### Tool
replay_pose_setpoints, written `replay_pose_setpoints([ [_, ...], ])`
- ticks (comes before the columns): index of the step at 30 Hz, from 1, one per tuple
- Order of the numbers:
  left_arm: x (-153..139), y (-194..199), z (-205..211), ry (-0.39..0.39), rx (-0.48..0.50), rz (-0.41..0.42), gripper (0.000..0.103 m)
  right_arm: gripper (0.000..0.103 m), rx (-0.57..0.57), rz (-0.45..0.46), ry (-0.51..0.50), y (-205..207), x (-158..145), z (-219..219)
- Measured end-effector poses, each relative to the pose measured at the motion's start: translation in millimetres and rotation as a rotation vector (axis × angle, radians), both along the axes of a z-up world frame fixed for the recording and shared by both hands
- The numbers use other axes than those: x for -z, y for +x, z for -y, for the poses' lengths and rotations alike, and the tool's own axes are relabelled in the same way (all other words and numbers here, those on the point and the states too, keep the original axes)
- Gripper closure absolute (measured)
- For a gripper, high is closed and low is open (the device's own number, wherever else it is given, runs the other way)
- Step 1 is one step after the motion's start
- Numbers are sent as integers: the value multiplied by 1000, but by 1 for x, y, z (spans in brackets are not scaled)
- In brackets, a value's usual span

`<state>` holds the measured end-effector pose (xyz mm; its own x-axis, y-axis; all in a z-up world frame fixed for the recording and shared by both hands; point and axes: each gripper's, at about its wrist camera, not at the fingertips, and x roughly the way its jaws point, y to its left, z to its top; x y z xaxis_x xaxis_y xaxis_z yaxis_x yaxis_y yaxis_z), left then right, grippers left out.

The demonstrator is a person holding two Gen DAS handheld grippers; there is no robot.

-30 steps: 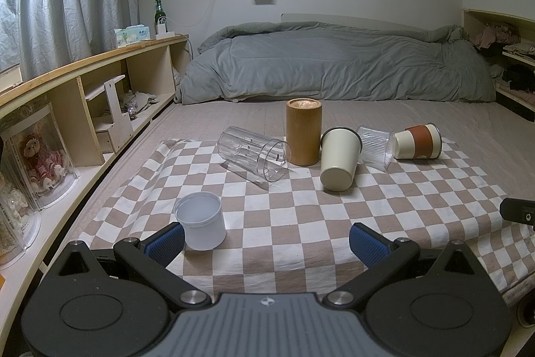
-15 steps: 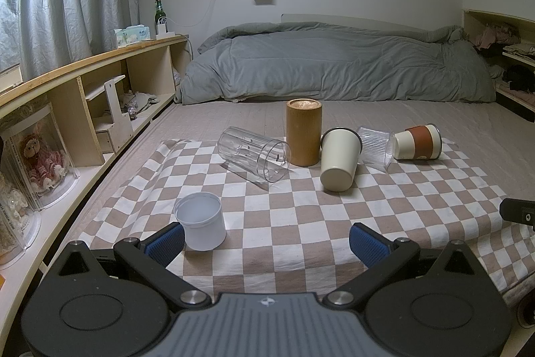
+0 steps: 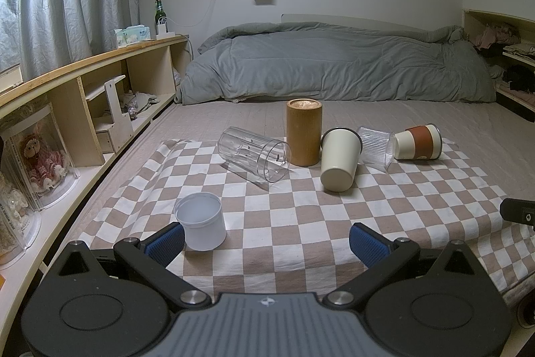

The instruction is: Flip cup upright

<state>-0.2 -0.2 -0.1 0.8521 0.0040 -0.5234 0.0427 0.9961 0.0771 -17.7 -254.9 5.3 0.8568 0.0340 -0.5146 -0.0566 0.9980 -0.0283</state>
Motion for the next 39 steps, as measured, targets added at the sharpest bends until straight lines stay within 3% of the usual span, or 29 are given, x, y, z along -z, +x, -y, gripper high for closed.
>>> replay_pose_setpoints([
  [29,-2,4,5,-9,22,6,0,0,5,4,12,0,-3,5],
  [39,-33,45,9,3,68,62,0,0,-2,14,42,-3,-6,6],
])
